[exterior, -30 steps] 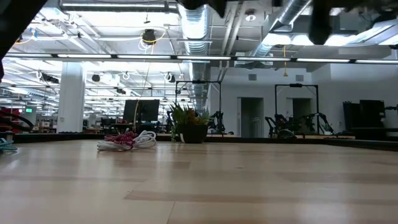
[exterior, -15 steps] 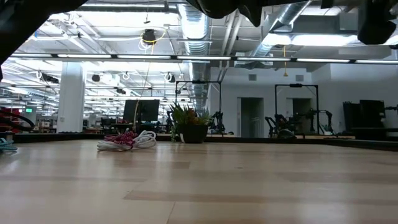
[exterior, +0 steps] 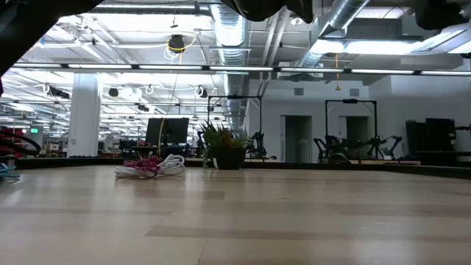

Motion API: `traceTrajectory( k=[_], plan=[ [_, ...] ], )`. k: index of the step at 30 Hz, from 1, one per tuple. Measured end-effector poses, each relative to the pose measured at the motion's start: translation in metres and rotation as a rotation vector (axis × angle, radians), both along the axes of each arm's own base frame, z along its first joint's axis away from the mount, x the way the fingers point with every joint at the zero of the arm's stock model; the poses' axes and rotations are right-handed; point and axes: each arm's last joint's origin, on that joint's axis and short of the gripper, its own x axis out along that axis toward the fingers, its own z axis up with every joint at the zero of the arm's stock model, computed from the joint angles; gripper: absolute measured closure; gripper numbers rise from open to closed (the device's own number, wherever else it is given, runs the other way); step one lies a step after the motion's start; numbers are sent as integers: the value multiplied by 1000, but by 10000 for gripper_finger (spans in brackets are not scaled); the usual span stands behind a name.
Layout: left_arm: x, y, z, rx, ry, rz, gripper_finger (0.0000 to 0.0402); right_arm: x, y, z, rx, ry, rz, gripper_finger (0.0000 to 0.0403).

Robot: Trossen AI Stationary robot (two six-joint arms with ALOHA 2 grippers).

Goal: Pick and place USB-C Cables
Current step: Put the black charger cable into the white bin

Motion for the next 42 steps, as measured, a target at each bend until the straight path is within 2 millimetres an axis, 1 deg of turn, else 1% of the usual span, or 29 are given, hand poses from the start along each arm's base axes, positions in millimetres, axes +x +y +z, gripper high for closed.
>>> traceTrajectory(
  k=[6,12,16,18,19,23,25,29,34,39,41,42],
  plan=[
    [4,5,5,17,46,-9,395,0,0,1,-41,-7,-3,124],
    [6,9,14,2,20,7,398,2,-3,1,-61,-16,-25,124],
    [7,10,15,6,16,29,398,4,-6,1,-74,-4,-29,124],
    [10,10,13,-8,-10,27,398,5,-7,1,-74,-2,-36,124],
    [13,10,13,-9,10,16,398,6,-8,1,-76,-1,-40,124],
    [27,6,-5,-5,96,-25,399,9,-10,2,-83,5,-44,124],
    [26,6,-13,-20,78,-18,399,9,-10,2,-79,1,-43,124],
    [27,6,-14,-34,90,-1,399,8,-8,2,-72,3,-33,124],
    [27,5,-23,-10,132,2,399,6,-5,2,-65,3,-14,124],
    [24,-2,-23,18,121,-23,393,5,-2,2,-54,-8,-5,124],
    [26,-4,-30,7,92,-45,393,5,-2,2,-53,-10,-4,124],
    [26,-5,-33,2,106,-58,396,5,-2,2,-52,-11,-4,124]
  ],
)
